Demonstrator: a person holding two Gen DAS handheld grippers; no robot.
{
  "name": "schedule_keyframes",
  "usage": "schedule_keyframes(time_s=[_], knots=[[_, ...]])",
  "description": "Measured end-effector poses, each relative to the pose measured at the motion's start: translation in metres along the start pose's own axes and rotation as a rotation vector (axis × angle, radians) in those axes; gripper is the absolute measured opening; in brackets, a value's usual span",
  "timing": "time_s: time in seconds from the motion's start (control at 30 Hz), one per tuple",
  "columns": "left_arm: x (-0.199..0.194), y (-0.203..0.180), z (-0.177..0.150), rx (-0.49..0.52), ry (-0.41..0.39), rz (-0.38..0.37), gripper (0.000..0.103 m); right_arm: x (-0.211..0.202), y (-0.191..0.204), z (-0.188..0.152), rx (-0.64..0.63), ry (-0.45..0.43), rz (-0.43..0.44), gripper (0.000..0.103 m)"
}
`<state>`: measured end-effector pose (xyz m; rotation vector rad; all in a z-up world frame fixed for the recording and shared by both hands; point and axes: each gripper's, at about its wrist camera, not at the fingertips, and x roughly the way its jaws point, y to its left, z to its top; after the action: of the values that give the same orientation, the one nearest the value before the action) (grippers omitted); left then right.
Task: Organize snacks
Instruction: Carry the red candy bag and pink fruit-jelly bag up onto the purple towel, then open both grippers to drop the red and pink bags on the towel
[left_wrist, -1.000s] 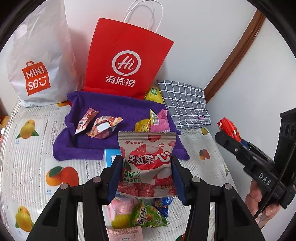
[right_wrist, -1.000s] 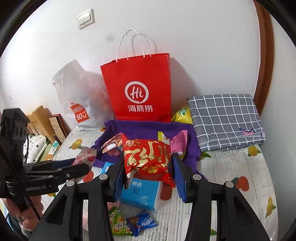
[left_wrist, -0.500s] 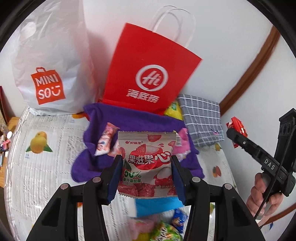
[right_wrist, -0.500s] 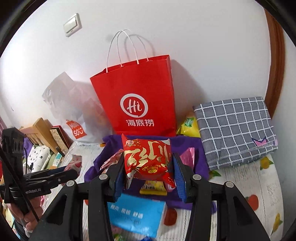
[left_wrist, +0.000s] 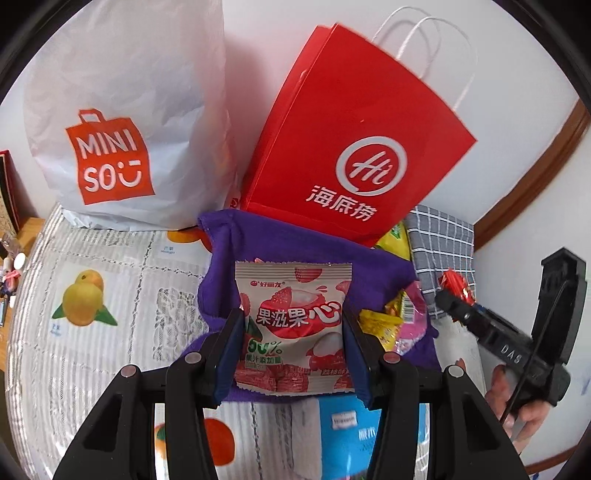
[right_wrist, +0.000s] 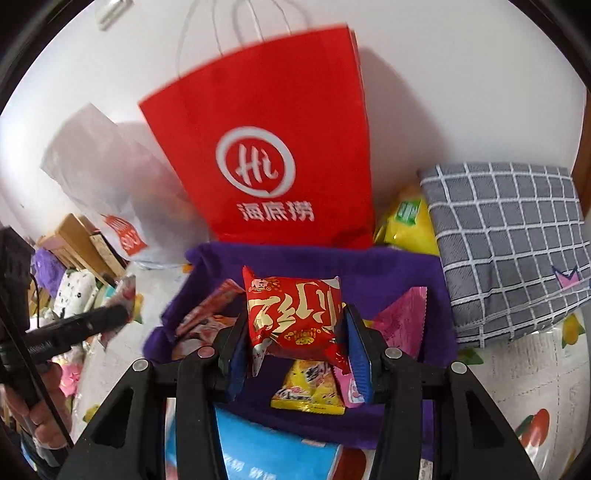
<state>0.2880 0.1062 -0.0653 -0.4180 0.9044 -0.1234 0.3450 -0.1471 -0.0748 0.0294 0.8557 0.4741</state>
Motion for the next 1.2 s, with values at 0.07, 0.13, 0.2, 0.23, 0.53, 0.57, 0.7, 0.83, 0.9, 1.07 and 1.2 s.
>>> schedule_keyframes(time_s=[0.07,0.13,0.2,0.23,0.53,0.57,0.7,0.83,0.9,1.07,1.2], knots=[[0.01,0.0,0.004,-0.001,0.009,0.0,0.049,0.01,-0.005,0.0,0.013,0.013,0.004,0.047],[0.02,0.0,0.007,-0.002,0.019,0.001,0.049,0.018,-0.005,0.001,0.003,0.029,0.01,0.047],[0.03,0.002,0.01,-0.011,0.032,-0.002,0.049,0.024,-0.004,0.001,-0.014,0.03,0.019,0.047],[0.035,0.003,0.012,-0.017,0.04,-0.003,0.049,0.027,-0.003,0.0,-0.019,0.032,0.025,0.047],[0.07,0.009,0.015,-0.058,0.1,-0.006,0.049,0.062,-0.003,-0.008,-0.021,0.101,0.022,0.048],[0.073,0.01,0.015,-0.064,0.105,-0.009,0.049,0.063,-0.004,-0.008,-0.02,0.102,0.026,0.048],[0.083,0.012,0.014,-0.081,0.131,-0.023,0.049,0.067,-0.002,-0.01,-0.029,0.11,0.034,0.049],[0.091,0.007,0.011,-0.068,0.154,-0.028,0.049,0.068,0.001,-0.012,-0.051,0.112,0.034,0.051],[0.093,0.005,0.011,-0.065,0.158,-0.031,0.049,0.067,-0.001,-0.012,-0.047,0.114,0.04,0.055],[0.099,0.0,0.011,-0.064,0.166,-0.043,0.049,0.061,-0.002,-0.011,-0.067,0.126,0.051,0.063],[0.103,-0.003,0.011,-0.063,0.174,-0.045,0.051,0.054,0.001,-0.01,-0.082,0.109,0.055,0.068]])
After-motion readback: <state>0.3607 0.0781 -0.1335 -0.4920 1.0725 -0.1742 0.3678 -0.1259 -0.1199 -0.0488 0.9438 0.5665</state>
